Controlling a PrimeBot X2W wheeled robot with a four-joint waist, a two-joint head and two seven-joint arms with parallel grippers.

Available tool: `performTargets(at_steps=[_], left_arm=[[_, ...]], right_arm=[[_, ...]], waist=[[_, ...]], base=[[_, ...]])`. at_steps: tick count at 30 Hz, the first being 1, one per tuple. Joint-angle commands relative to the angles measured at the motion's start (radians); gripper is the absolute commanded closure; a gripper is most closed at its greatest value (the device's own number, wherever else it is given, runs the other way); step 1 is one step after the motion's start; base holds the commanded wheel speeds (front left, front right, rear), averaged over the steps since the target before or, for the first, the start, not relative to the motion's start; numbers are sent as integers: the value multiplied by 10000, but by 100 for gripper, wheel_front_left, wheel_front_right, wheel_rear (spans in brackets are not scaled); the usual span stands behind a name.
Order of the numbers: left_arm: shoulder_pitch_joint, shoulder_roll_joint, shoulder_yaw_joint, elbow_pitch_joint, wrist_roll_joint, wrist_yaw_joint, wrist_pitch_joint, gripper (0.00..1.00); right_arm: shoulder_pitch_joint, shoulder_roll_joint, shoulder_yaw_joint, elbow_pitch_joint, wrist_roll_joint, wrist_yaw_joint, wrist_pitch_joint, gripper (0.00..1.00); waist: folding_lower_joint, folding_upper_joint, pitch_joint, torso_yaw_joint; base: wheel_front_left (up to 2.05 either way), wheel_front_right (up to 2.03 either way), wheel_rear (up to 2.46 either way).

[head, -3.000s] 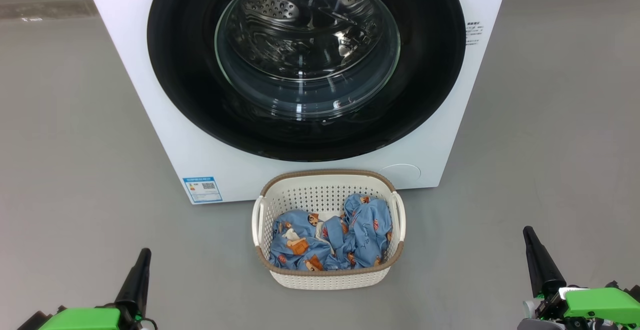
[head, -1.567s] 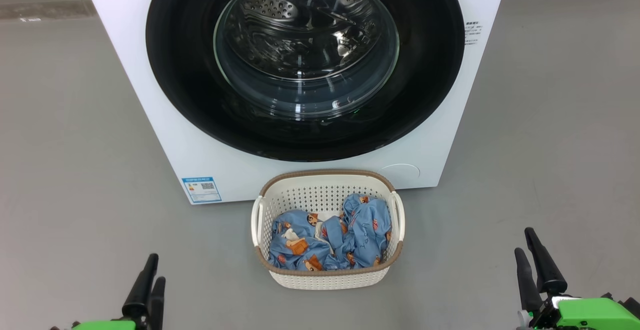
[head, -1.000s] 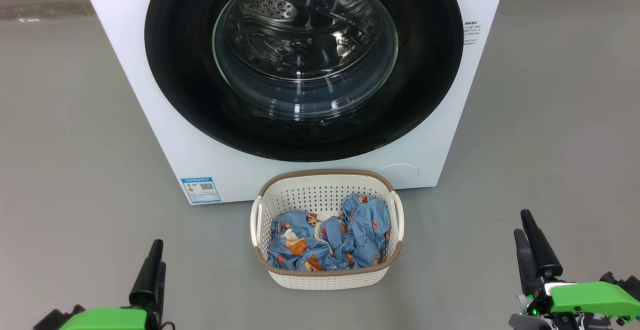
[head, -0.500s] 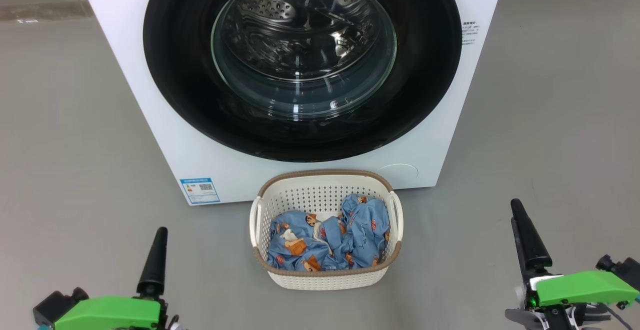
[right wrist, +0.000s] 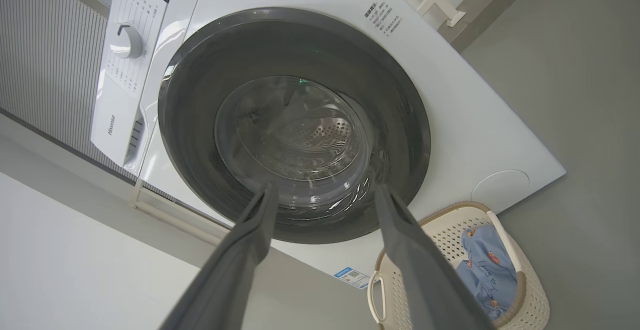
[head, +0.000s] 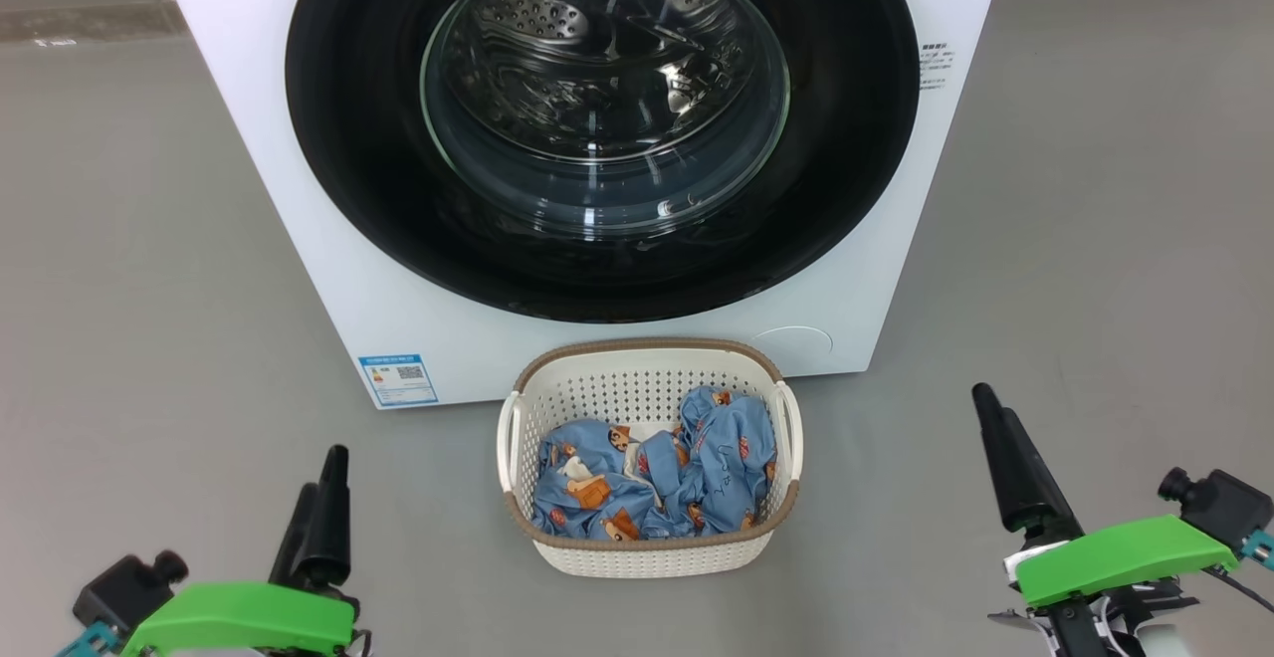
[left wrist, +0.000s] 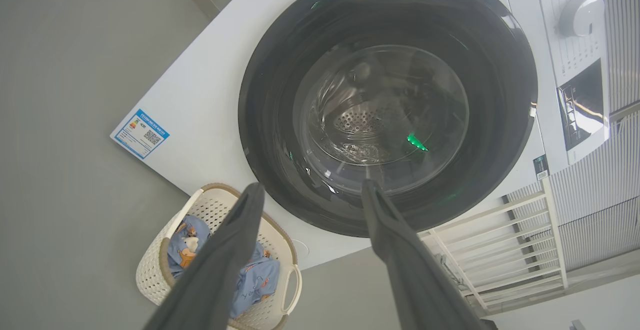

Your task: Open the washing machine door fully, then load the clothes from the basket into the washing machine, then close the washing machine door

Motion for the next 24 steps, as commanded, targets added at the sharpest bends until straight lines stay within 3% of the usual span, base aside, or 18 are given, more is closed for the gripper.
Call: performTargets(at_steps=[1, 17, 24], left_arm=[[-578, 224, 106, -314, 597, -60, -175, 0], [-718, 236, -64, -236, 4008, 38, -656, 0], [-778, 223, -68, -162, 4861, 97, -836, 0]], right_arm=[[-575, -150, 254, -268, -492, 8, -134, 0], [-900, -254, 650, 135, -3304, 10, -602, 0], [-981, -236, 807, 163, -4139, 11, -777, 0]], waist=[[0, 0, 4, 3], [0, 0, 5, -25], [0, 0, -15, -46]], base=[[0, 0, 0], [0, 0, 0], [0, 0, 0]])
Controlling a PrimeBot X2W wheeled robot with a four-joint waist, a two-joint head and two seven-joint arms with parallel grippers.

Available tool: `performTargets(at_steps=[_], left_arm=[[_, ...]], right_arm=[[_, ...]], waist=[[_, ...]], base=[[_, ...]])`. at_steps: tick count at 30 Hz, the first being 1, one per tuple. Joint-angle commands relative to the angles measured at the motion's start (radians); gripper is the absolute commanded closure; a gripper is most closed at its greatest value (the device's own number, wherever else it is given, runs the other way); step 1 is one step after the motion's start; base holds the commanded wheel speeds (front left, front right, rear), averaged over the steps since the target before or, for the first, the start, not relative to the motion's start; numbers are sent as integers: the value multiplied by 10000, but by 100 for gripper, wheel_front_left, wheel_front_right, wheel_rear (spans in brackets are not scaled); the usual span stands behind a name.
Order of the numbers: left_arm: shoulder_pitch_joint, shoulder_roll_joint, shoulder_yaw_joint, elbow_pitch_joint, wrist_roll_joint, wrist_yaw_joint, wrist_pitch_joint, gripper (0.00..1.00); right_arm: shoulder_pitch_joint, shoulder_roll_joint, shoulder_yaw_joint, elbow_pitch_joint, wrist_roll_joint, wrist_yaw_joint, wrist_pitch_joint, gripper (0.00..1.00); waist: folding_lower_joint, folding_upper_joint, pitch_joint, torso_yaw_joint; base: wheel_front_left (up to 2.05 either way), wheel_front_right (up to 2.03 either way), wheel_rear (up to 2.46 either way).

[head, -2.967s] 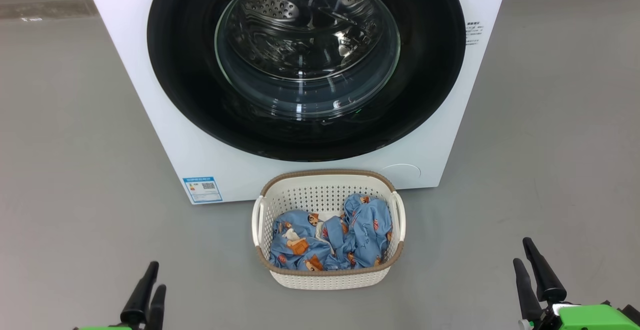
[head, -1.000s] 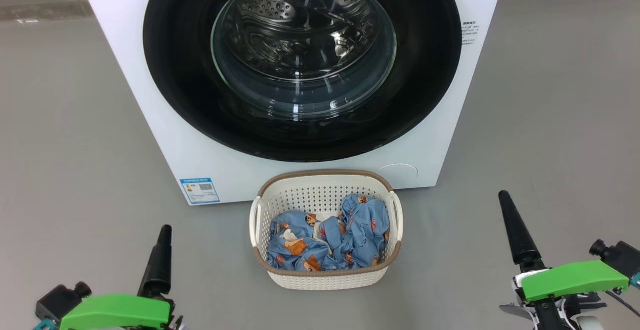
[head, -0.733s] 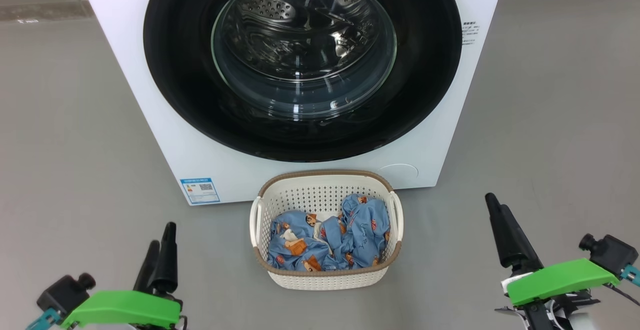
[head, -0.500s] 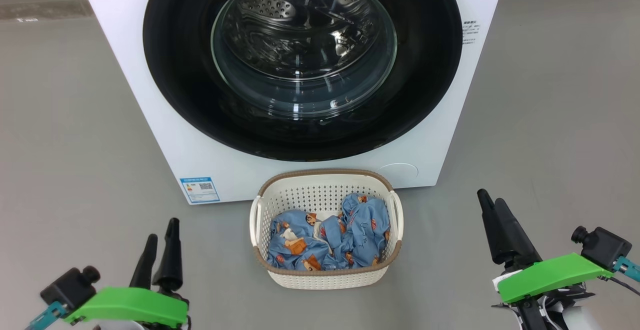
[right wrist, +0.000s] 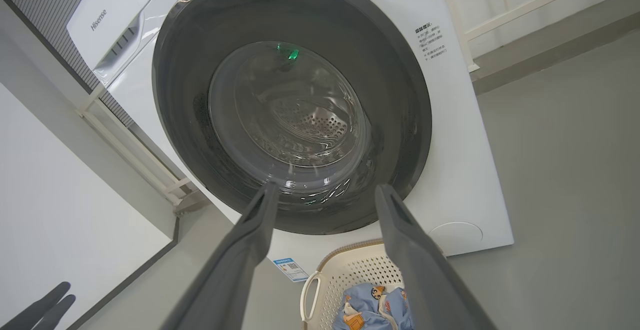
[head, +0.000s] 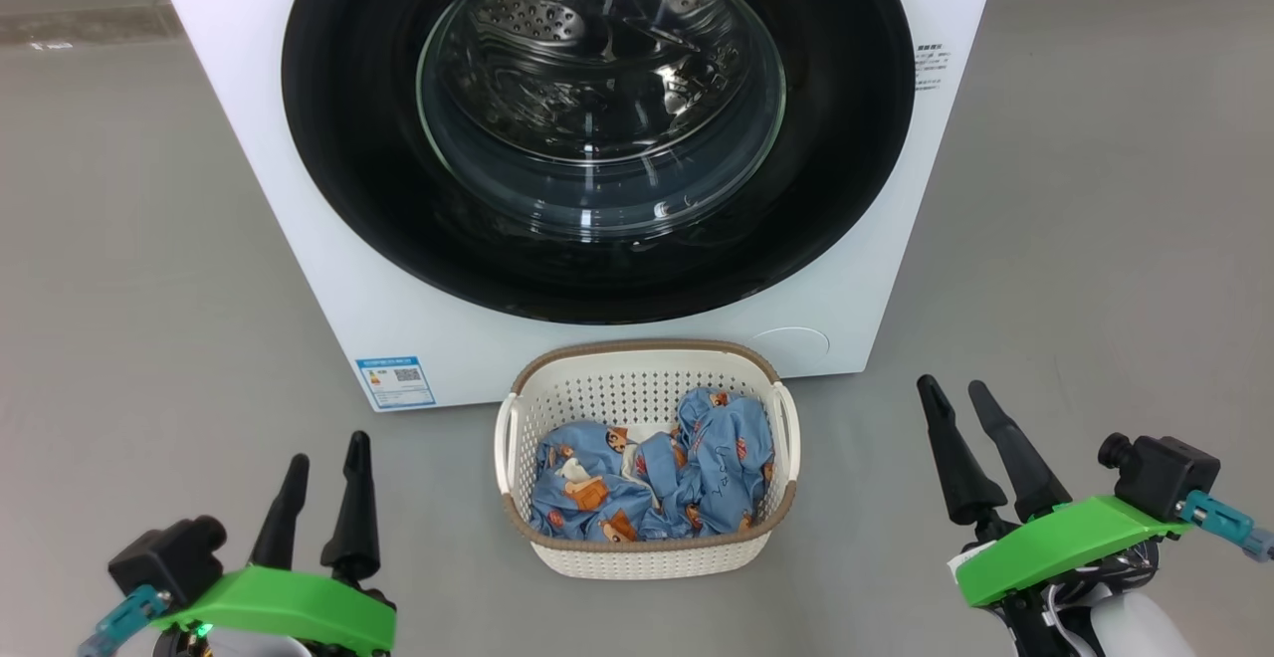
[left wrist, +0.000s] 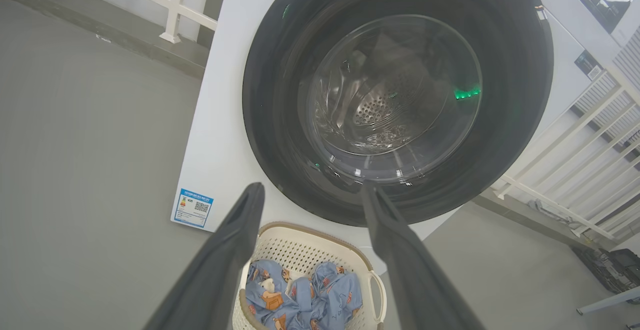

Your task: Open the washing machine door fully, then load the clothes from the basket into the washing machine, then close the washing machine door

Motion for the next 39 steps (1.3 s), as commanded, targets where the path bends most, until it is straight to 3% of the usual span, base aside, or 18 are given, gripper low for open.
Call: performTargets(at_steps=[1, 34, 39], left_arm=[[-563, 157, 166, -221, 313, 8, -153, 0], [-903, 180, -118, 143, 3847, 141, -1175, 0], [-911, 180, -118, 164, 3967, 129, -1182, 0]], right_arm=[[-466, -103, 239, -247, -303, 11, -160, 0], [-1112, -385, 964, 543, -4112, 16, -1154, 0], [-1099, -381, 907, 572, -4150, 16, -1161, 0]], waist=[[-1, 0, -2, -2], [-1, 0, -84, -35], [-1, 0, -79, -46]], base=[[0, 0, 0], [0, 0, 0], [0, 0, 0]])
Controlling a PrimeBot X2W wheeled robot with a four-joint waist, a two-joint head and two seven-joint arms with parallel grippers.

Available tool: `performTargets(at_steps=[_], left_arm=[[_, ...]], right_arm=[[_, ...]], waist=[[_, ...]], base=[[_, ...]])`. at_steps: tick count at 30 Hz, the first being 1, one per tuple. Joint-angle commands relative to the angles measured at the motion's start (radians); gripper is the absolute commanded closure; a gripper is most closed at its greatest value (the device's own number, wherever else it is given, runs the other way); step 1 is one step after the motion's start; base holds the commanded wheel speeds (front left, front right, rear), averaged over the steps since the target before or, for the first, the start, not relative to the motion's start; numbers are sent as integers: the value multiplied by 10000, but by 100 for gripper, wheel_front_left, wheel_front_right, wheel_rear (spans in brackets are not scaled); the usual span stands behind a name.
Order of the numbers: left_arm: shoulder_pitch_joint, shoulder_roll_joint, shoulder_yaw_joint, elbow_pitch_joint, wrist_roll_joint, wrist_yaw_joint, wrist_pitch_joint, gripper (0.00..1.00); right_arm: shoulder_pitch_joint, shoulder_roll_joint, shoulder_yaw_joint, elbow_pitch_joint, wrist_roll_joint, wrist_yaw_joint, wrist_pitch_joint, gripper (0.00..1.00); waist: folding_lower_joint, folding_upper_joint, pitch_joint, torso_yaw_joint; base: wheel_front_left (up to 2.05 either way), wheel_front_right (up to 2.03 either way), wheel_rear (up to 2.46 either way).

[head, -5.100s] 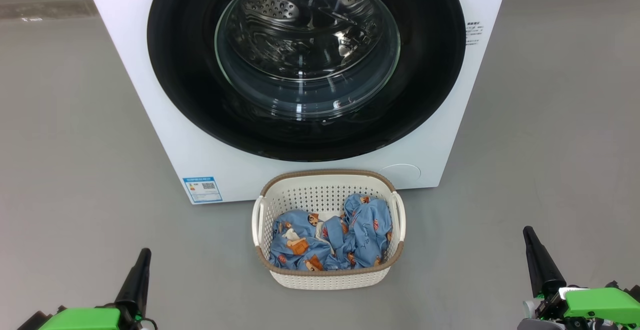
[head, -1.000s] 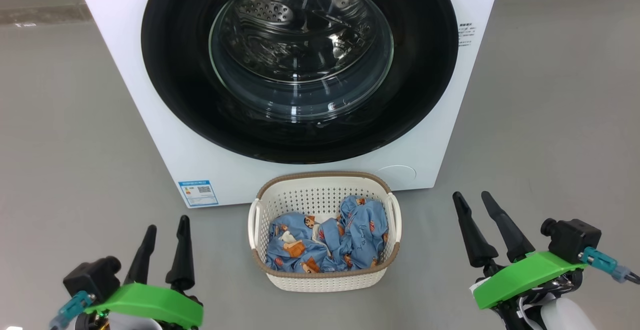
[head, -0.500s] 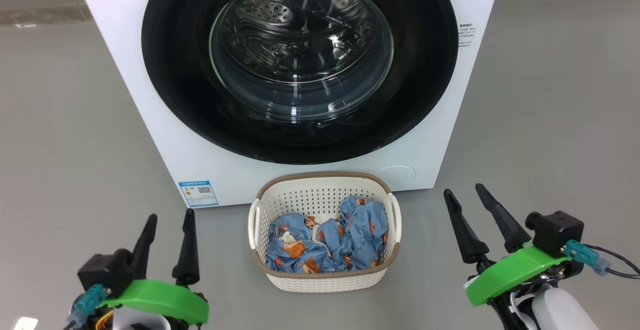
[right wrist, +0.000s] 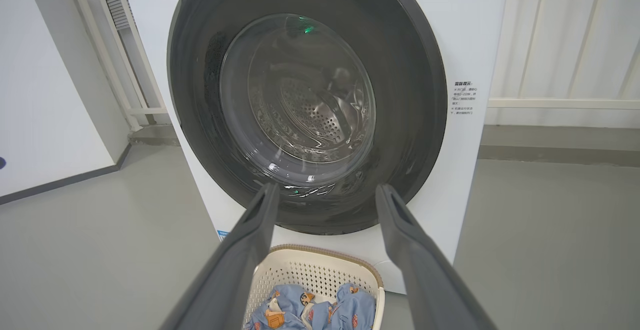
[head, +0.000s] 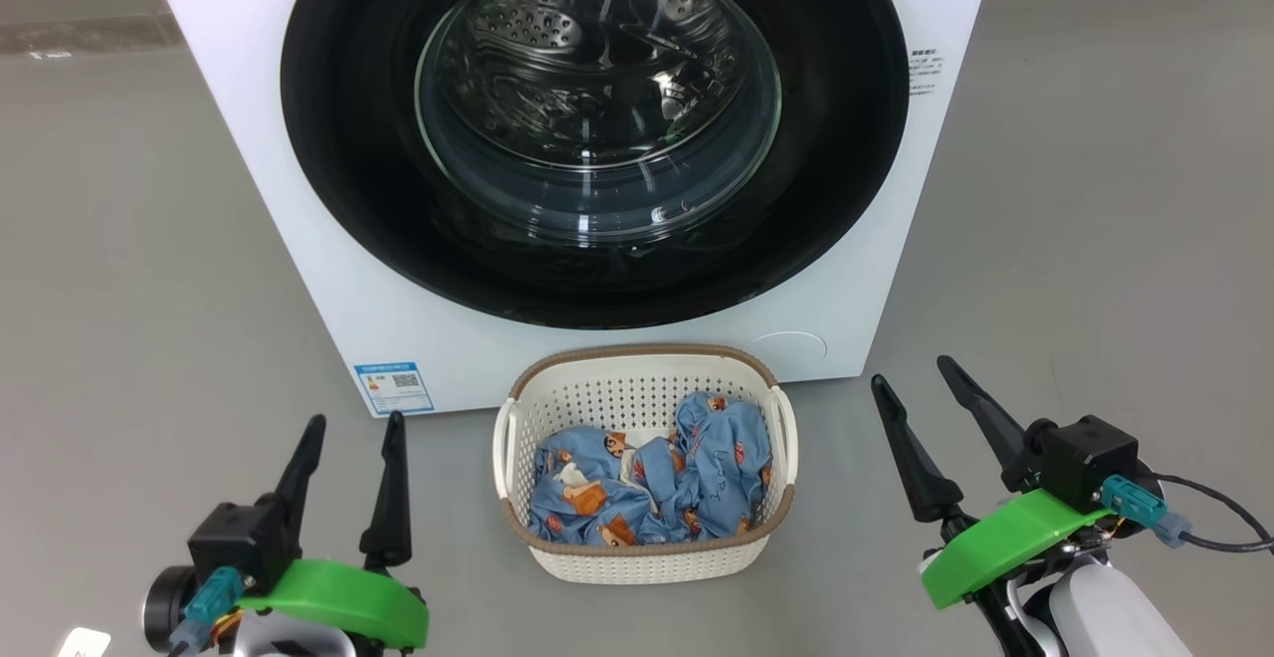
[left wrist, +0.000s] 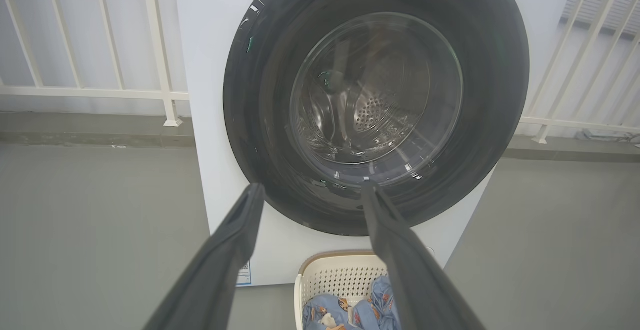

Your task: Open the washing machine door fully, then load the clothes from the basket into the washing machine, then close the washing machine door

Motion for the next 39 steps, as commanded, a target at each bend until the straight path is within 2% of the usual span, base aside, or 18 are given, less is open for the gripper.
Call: performTargets(at_steps=[1, 31, 39], left_arm=[[-490, 180, 320, -191, 111, 35, -66, 0], [-508, 180, 496, -173, 472, 7, -67, 0], [-502, 192, 507, -94, 547, 20, -67, 0]], right_arm=[[-334, -56, 207, -195, -53, 16, -120, 0], [-328, -52, 234, -249, -11, 16, -120, 0], [-325, -60, 261, -262, 5, 16, -120, 0]], waist=[[0, 0, 4, -3], [0, 0, 47, 4], [0, 0, 40, -5]], base=[[0, 0, 0], [0, 0, 0], [38, 38, -76]])
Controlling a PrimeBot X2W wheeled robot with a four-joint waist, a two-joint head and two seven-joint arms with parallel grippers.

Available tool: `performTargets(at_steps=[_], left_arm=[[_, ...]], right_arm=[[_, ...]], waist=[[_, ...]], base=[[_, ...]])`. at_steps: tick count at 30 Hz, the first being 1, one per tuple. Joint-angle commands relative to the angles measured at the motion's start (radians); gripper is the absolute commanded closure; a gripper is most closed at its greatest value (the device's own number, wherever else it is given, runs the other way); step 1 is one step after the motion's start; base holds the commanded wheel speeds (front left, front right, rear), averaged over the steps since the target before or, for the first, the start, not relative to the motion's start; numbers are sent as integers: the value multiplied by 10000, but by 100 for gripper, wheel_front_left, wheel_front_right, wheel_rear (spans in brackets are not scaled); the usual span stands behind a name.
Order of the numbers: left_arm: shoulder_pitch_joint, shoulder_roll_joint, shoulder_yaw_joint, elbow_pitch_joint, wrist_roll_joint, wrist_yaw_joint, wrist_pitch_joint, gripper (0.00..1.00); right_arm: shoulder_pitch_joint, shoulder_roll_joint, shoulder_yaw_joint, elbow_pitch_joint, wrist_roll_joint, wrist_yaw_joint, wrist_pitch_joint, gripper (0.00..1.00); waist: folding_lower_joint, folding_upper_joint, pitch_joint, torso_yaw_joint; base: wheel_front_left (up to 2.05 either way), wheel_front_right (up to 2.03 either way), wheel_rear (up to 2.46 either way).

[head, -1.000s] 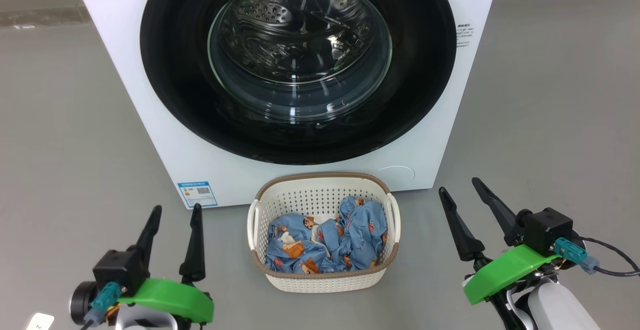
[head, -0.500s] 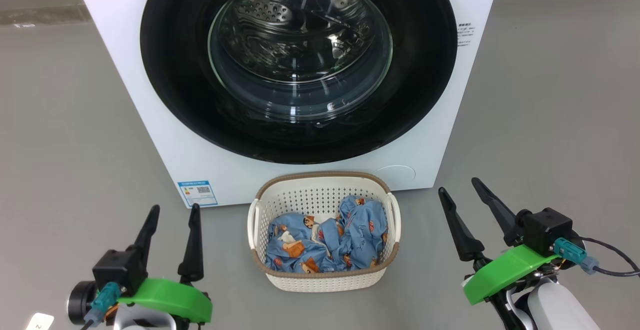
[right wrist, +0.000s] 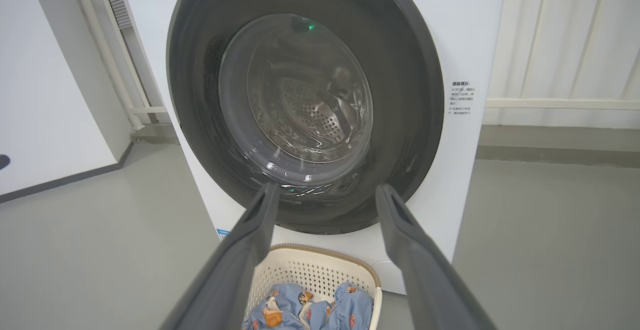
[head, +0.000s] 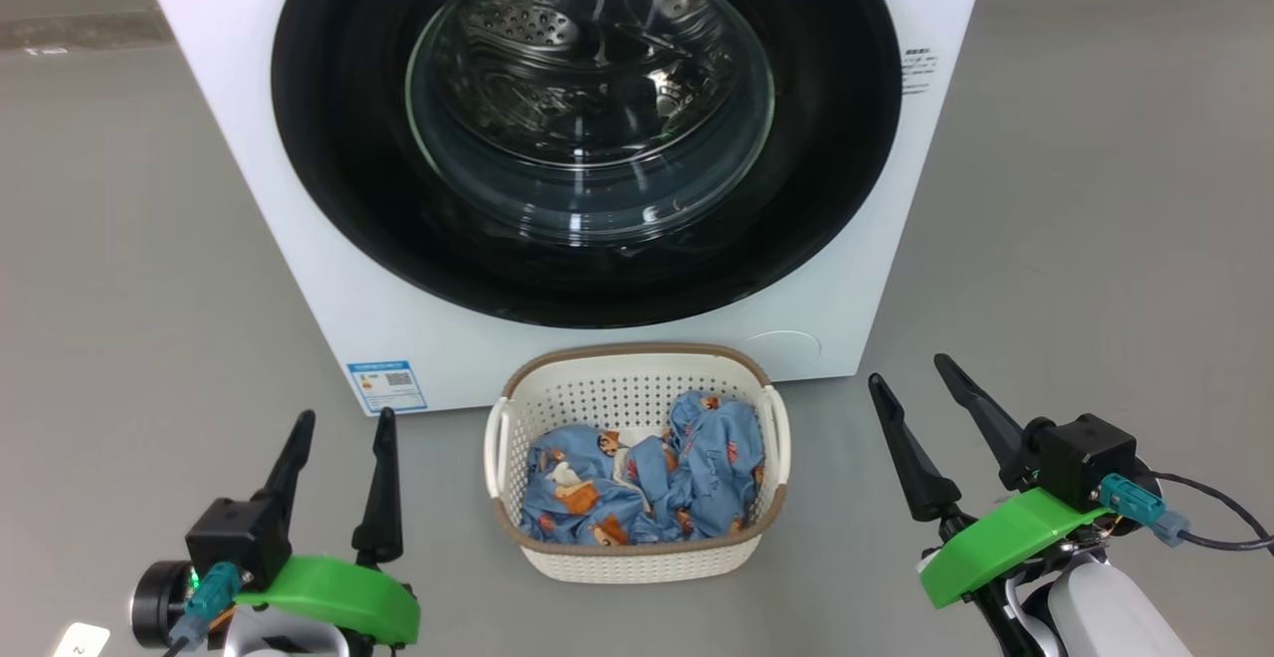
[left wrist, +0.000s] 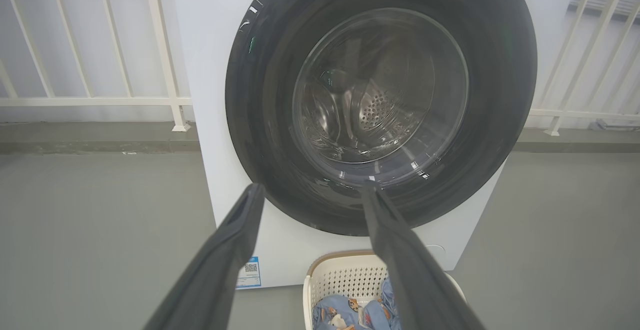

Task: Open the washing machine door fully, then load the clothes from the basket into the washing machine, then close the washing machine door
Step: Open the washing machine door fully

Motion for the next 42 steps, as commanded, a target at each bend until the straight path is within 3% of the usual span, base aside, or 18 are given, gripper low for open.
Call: performTargets(at_steps=[1, 21, 42], left_arm=[[-416, 176, 322, -160, 85, 19, -65, 0], [-448, 172, 217, 5, -172, -92, -65, 0], [-381, 168, 178, 32, -260, -115, -65, 0]], right_arm=[[-293, -59, 245, -263, 15, 16, -120, 0], [-298, -66, 199, -222, 36, 16, -120, 0], [-252, -115, 222, -167, 44, 16, -120, 0]], waist=[[0, 0, 2, -5], [0, 0, -10, -45], [0, 0, -81, 22]], base=[[73, 73, -146], [103, 103, -205], [10, 10, -20]])
